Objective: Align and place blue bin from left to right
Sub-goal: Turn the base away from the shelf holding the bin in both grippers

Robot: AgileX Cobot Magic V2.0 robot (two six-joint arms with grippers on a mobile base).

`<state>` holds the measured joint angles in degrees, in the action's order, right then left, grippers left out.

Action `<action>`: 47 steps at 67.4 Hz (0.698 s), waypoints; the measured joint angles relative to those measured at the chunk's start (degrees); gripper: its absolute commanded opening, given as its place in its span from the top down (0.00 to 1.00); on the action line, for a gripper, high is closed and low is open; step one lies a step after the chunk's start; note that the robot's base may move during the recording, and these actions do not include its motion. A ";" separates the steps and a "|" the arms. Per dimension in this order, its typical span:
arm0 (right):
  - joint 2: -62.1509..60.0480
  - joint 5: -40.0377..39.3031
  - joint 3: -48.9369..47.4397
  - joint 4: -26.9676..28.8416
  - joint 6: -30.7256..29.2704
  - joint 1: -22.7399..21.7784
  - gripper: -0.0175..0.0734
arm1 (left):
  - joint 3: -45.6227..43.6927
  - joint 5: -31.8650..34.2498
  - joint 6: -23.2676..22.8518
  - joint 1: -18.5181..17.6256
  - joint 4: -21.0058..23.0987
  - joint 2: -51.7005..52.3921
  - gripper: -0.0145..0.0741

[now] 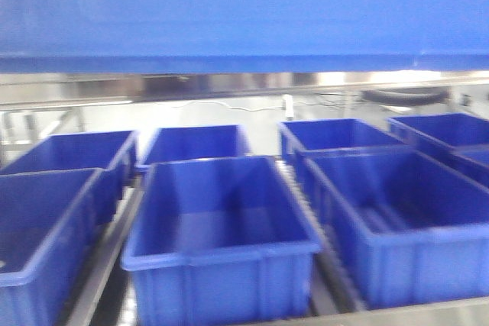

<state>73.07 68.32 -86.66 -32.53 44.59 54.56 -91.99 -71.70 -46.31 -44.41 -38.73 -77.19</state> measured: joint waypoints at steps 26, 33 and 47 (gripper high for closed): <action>0.00 0.21 0.00 0.11 0.00 0.12 0.90 | 0.09 0.00 0.00 0.00 0.00 0.00 0.96; 0.00 0.21 0.00 0.11 0.00 0.12 0.90 | 0.09 0.00 0.10 0.00 0.00 0.00 0.96; 0.00 0.21 0.00 0.11 0.00 0.12 0.90 | 0.09 0.00 0.10 0.00 0.00 0.00 0.96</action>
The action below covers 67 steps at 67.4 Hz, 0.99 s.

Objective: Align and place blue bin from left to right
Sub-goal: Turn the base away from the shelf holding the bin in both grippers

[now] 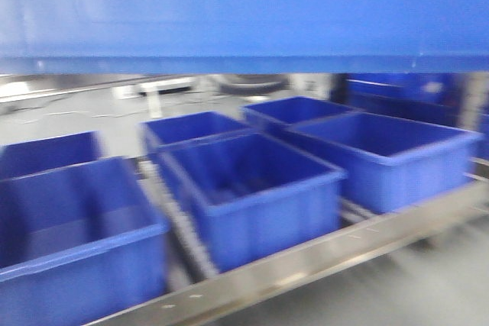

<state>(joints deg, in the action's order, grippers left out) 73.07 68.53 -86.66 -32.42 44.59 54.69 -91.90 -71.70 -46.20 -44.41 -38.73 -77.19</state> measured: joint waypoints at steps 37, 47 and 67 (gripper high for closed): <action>0.00 0.00 0.00 0.00 -0.04 0.00 0.90 | 0.00 0.10 0.00 0.00 0.00 0.00 0.96; 0.00 0.00 0.00 -0.11 -0.04 0.00 0.90 | 0.00 0.10 0.00 0.00 0.00 0.00 0.96; 0.00 0.22 0.00 -0.11 -0.04 0.00 0.90 | 0.00 0.10 0.00 0.00 0.00 0.00 0.96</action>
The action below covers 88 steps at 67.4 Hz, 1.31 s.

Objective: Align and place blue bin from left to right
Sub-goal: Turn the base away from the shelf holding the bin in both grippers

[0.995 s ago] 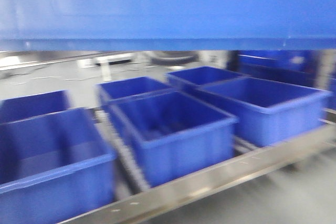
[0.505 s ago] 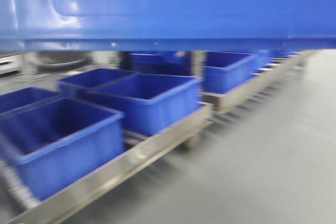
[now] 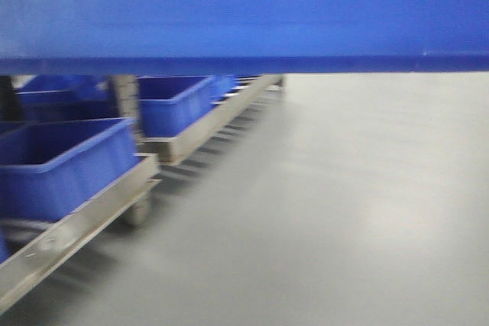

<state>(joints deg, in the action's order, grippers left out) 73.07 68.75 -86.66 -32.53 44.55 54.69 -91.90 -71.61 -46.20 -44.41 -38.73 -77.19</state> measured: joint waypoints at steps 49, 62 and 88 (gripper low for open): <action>0.00 0.00 0.00 0.00 0.00 0.00 0.90 | 0.00 0.13 0.11 -0.08 -0.76 0.00 0.96; 0.00 0.00 0.00 0.00 0.00 0.02 0.90 | 0.00 0.26 0.11 -0.22 -1.14 0.00 0.96; 0.00 0.00 0.00 0.00 0.00 0.02 0.90 | 0.00 0.26 0.11 -0.22 -1.48 0.00 0.96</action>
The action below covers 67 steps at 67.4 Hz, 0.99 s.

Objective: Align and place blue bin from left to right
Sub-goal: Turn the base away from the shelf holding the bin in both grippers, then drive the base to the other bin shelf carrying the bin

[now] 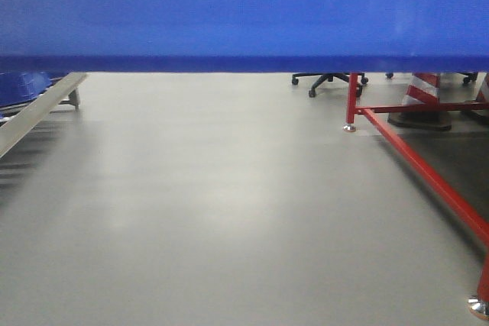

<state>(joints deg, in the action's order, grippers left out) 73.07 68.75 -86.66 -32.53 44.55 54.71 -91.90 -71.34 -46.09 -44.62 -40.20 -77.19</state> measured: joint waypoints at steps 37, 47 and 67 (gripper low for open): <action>0.00 0.00 0.00 0.00 0.00 0.00 0.90 | 0.00 0.14 0.00 0.00 -0.10 0.00 0.96; 0.00 0.00 0.00 0.00 0.00 0.00 0.90 | 0.00 0.14 0.00 0.00 -0.10 -0.10 0.96; 0.00 -0.88 0.00 -0.11 0.00 0.00 0.90 | 0.00 0.14 0.00 0.00 -0.57 -0.10 0.96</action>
<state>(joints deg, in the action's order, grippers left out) 73.07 67.87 -86.66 -32.64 44.55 54.71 -91.90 -71.21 -46.09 -44.62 -40.77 -77.30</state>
